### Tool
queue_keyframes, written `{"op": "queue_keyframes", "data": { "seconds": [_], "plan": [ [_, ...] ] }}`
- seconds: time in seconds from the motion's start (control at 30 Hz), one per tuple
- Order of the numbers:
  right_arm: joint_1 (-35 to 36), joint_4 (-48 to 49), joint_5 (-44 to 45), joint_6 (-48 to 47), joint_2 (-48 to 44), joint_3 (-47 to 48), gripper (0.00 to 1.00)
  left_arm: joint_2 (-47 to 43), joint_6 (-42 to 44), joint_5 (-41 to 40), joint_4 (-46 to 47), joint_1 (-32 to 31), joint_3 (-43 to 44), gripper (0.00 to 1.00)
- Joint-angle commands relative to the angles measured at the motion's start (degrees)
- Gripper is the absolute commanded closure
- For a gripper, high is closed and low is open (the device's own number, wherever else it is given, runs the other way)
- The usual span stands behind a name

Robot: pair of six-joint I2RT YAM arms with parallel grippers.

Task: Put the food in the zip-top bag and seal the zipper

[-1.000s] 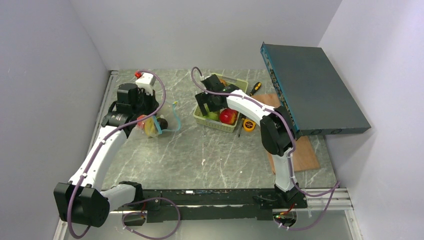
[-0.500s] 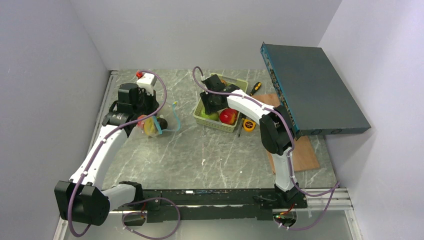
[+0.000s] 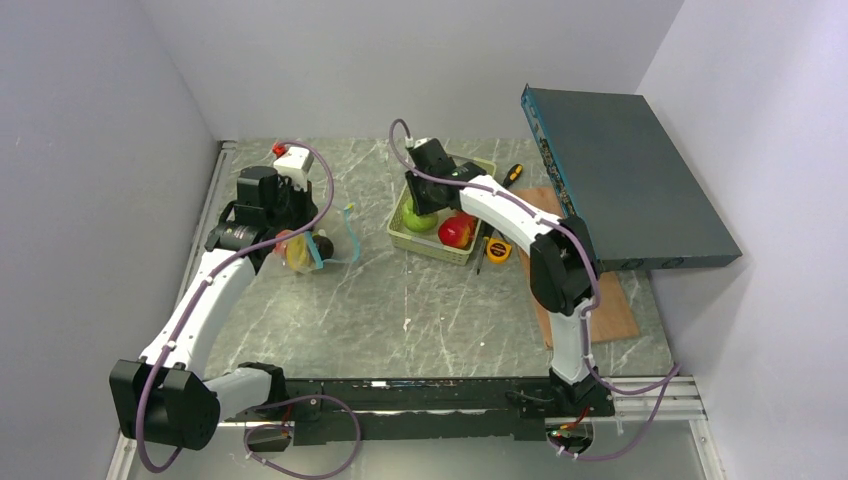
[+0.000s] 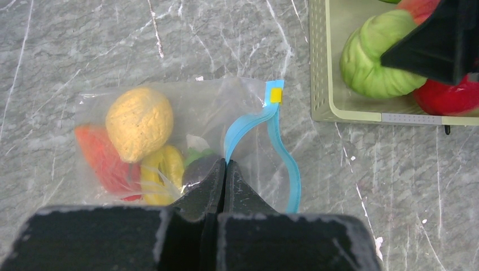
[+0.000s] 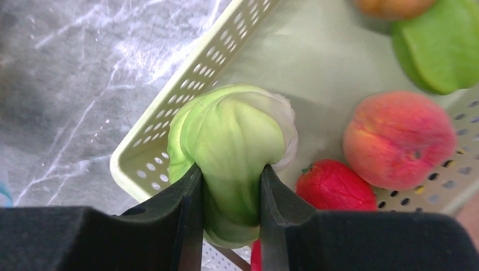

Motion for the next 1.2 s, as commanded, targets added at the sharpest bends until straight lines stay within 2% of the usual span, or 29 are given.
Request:
{"op": "queue_keyframes", "data": {
  "seconds": [0.0, 0.13, 0.23, 0.43, 0.63, 0.83, 1.17],
  "plan": [
    [-0.2, 2.7, 4.5, 0.4, -8.2, 3.0, 0.99, -0.6, 0.6, -0.6, 1.0, -0.2, 0.6, 1.00],
    [-0.1, 4.5, 3.9, 0.8, -12.2, 1.7, 1.00, -1.0, 0.7, -1.0, 1.1, -0.2, 0.5, 1.00],
    [-0.1, 7.5, 0.1, 2.0, -15.7, -0.6, 1.00, -1.1, 0.7, -1.1, 1.2, -0.2, 0.3, 1.00],
    [0.0, 17.9, -16.1, 9.8, -19.4, -7.2, 1.00, -1.1, 0.8, -1.1, 0.8, -0.2, 0.5, 1.00],
    [1.6, 32.3, -33.5, 21.7, -17.1, -12.1, 1.00, -1.5, 0.8, -1.7, 1.1, -0.4, 0.4, 1.00],
    [5.9, 39.1, -36.7, 26.8, -14.5, -15.3, 1.00, -1.3, 0.6, -2.2, 0.8, -0.4, 0.8, 1.00],
    [8.2, 48.7, -33.1, 30.8, -9.5, -18.9, 1.00, -1.3, 0.6, -1.7, 0.6, -0.4, 1.1, 1.00]
  ]
}}
